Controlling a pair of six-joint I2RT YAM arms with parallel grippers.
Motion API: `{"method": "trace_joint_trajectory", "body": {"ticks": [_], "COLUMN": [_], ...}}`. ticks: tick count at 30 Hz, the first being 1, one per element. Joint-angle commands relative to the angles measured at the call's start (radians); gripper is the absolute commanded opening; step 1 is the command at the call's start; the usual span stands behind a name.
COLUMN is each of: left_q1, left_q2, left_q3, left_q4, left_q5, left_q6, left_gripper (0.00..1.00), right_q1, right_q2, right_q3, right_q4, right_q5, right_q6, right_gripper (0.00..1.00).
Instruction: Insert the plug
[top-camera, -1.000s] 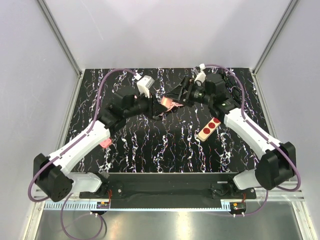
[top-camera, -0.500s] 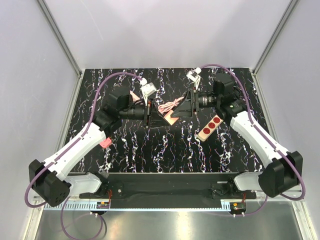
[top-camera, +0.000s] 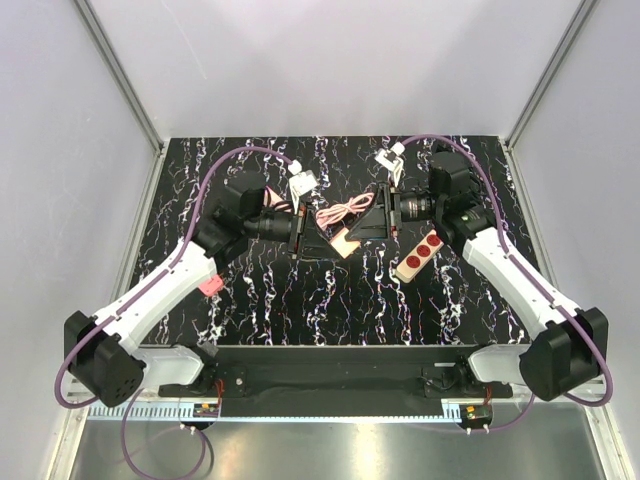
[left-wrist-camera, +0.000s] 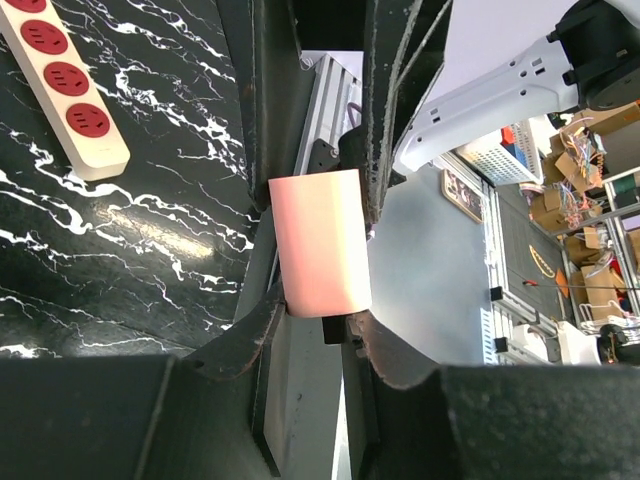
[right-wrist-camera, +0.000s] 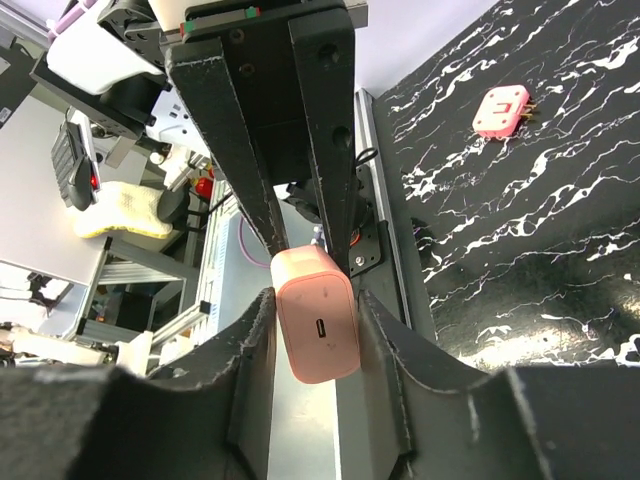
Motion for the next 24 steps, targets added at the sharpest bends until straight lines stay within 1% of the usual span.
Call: {"method": "trace_joint_trajectory", "body": {"ticks": [1,4,5,6,8,11,12,13,14,15,16,17,18,19,20,21,22,23,24], "left_q1": [0.006,0.006,0.006,0.008,0.009,0.009,0.009,0.009,0.009,0.009,0.008,0.011,0.012,0.015,0.023,0.026,0.031,0.041,0.045], "left_q2": [0.001,0.004,0.004,0.011,0.016,0.019,0.021,0.022,0.022,0.024,0.025,0.024,0.021,0.016,0.004,-0.001,-0.005,-0.007,-0.01], "left_q3": [0.002,0.002,0.002,0.002,0.003,0.006,0.006,0.008,0.009,0.011,0.009,0.011,0.011,0.008,0.003,0.0,-0.004,-0.003,0.0], "left_q4": [0.054,0.055,0.055,0.055,0.058,0.062,0.065,0.068,0.072,0.074,0.074,0.074,0.074,0.072,0.057,0.048,0.043,0.019,-0.003], "left_q5": [-0.007,-0.012,-0.01,-0.007,0.001,0.001,0.001,0.004,0.007,0.005,0.007,-0.004,-0.018,-0.036,-0.091,-0.114,-0.137,-0.151,-0.166], "left_q6": [-0.003,0.005,0.006,0.008,0.008,0.007,0.003,0.002,-0.001,-0.004,-0.007,-0.01,-0.019,-0.021,-0.017,-0.012,-0.006,0.002,0.02], "left_gripper": [0.0,0.0,0.0,0.0,0.0,0.0,0.0,0.0,0.0,0.0,0.01,0.12,0.25,0.35,0.59,0.67,0.71,0.81,0.83], "right_q1": [0.007,0.007,0.007,0.007,0.007,0.007,0.007,0.005,0.007,0.007,0.007,0.005,0.007,0.005,0.007,0.005,-0.001,-0.027,-0.048], "right_q2": [0.009,0.014,0.012,0.011,0.005,0.005,0.005,0.005,0.0,0.0,-0.001,0.002,-0.001,-0.004,-0.011,-0.015,-0.015,-0.008,0.0], "right_q3": [-0.002,-0.011,-0.016,-0.019,-0.023,-0.031,-0.034,-0.036,-0.039,-0.039,-0.04,-0.039,-0.037,-0.039,-0.039,-0.04,-0.039,-0.031,-0.027], "right_q4": [0.022,0.022,0.022,0.022,0.021,0.021,0.021,0.021,0.021,0.022,0.022,0.025,0.026,0.026,0.026,0.024,0.024,0.012,-0.003], "right_q5": [-0.038,-0.041,-0.046,-0.048,-0.046,-0.055,-0.055,-0.055,-0.049,-0.045,-0.045,-0.055,-0.06,-0.057,-0.029,-0.005,0.02,0.062,0.08], "right_q6": [0.022,0.02,0.02,0.019,0.019,0.02,0.016,0.014,0.011,0.008,0.01,0.01,0.008,0.01,0.016,0.026,0.042,0.065,0.113], "right_gripper": [0.41,0.46,0.5,0.57,0.59,0.6,0.58,0.52,0.36,0.27,0.2,0.07,0.01,0.0,0.0,0.0,0.0,0.0,0.0]}}
